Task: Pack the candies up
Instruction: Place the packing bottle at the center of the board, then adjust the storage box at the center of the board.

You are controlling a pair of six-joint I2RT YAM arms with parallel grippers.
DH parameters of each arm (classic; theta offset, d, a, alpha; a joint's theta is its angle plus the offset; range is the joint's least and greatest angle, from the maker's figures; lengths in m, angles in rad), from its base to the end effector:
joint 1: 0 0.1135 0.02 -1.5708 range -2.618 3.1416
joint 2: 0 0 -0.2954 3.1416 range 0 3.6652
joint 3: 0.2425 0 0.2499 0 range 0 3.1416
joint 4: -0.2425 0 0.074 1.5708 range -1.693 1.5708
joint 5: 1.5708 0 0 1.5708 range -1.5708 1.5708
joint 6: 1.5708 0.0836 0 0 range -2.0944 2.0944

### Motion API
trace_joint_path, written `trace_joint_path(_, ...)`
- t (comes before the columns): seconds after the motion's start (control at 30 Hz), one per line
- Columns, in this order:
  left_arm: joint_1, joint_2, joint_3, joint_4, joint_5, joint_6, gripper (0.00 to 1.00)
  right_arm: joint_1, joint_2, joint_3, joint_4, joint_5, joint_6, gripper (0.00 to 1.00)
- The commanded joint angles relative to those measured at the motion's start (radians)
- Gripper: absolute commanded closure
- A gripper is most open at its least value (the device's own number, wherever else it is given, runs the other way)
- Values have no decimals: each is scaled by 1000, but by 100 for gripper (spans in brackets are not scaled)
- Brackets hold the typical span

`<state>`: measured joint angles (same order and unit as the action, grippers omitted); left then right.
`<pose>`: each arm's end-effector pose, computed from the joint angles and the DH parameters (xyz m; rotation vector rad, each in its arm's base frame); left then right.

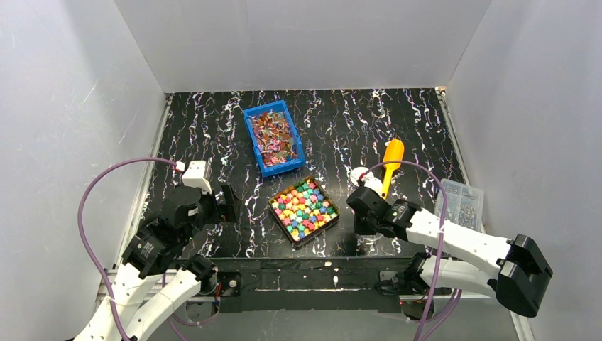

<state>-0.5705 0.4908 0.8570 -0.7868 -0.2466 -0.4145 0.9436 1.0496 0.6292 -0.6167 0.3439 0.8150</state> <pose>0.1003 -0.0401 0.3323 -0.0043 1.9992 -0.3931 0.1382 0.1426 0.1940 -0.0427 2.5343 0.2527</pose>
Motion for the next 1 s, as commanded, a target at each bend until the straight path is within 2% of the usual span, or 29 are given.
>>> trace_joint_path(0.0,8,-3,-13,-17,3,-7,1,9,-32,-11,26,35,30,85)
trace_joint_path(0.13,8,-8,-14,-17,0,-8,1,17,-44,16,-6,48,27,71)
trace_joint_path(0.57,8,-6,-15,-17,-5,-6,1,21,-9,227,-101,116,-63,59)
trace_joint_path(0.77,8,-6,-15,-19,-11,-6,1,21,150,330,-11,114,-172,51)
trace_joint_path(0.87,8,8,-15,-19,-13,-6,1,15,325,399,73,114,-249,51)
trace_joint_path(0.97,7,14,-13,-19,-13,-4,1,-22,425,417,178,28,-283,51)
